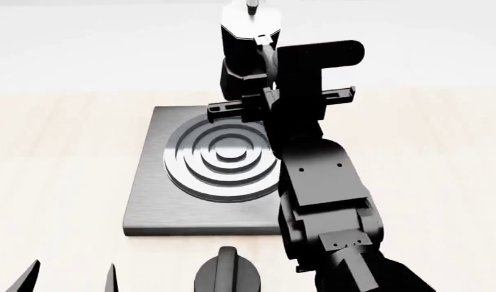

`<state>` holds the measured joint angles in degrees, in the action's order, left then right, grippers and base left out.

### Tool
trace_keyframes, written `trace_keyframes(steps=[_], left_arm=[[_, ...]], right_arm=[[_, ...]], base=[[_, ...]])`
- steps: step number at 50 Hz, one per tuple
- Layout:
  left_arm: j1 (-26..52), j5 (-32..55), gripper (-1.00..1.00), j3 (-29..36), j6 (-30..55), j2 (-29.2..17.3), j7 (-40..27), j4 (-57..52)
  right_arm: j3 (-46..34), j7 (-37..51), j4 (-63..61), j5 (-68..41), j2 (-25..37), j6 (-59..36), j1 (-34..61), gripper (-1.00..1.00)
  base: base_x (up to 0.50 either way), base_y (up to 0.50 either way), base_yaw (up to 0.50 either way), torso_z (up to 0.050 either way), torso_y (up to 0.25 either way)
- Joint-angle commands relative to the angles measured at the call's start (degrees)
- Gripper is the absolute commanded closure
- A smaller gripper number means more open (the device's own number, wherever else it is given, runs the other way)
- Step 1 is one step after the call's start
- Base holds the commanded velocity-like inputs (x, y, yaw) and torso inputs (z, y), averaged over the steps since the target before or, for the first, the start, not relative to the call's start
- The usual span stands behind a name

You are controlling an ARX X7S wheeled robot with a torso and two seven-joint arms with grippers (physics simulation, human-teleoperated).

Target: Put the moka pot on the stove.

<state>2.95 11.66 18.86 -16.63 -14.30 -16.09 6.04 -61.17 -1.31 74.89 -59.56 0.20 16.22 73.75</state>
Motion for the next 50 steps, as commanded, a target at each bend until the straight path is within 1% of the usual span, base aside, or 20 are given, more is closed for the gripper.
trace_keyframes(steps=[1,7,19,26,33,50], left_arm=[[0.0,0.6,-1.0,-0.1,-1.0,0.2,0.4,0.4],[0.0,0.8,-1.0,0.0,-1.1,0.1,0.3,0.4],[0.1,1.0,-1.0,0.3,-1.2,-0.1,0.1,0.5],[0.1,1.1,-1.0,0.4,-1.2,-0.1,0.0,0.5],[0.2,1.2,-1.0,0.5,-1.3,-0.2,-0.1,0.5],[0.3,1.4,-1.0,0.9,-1.5,-0.4,-0.3,0.6]], right_arm=[[-15.6,1.1,-1.4,-15.2,-0.2,2.1,1.1,1.0],[-20.9,1.3,-1.5,-20.4,-0.2,2.6,1.4,1.0],[-26.0,1.0,-1.6,-27.1,-0.2,1.6,1.3,1.0],[-26.9,-0.2,-1.3,-31.4,-0.2,0.0,0.8,1.0],[-28.7,0.4,-1.2,-33.2,-0.2,-0.6,0.6,1.0],[-29.8,1.4,-1.5,-33.5,-0.2,-1.6,-0.2,1.0]], base=[[0.0,0.0,0.0,0.0,0.0],[0.0,0.0,0.0,0.0,0.002],[0.0,0.0,0.0,0.001,0.001],[0.0,0.0,0.0,0.0,0.001],[0.0,0.0,0.0,0.0,0.001],[0.0,0.0,0.0,0.0,0.001]])
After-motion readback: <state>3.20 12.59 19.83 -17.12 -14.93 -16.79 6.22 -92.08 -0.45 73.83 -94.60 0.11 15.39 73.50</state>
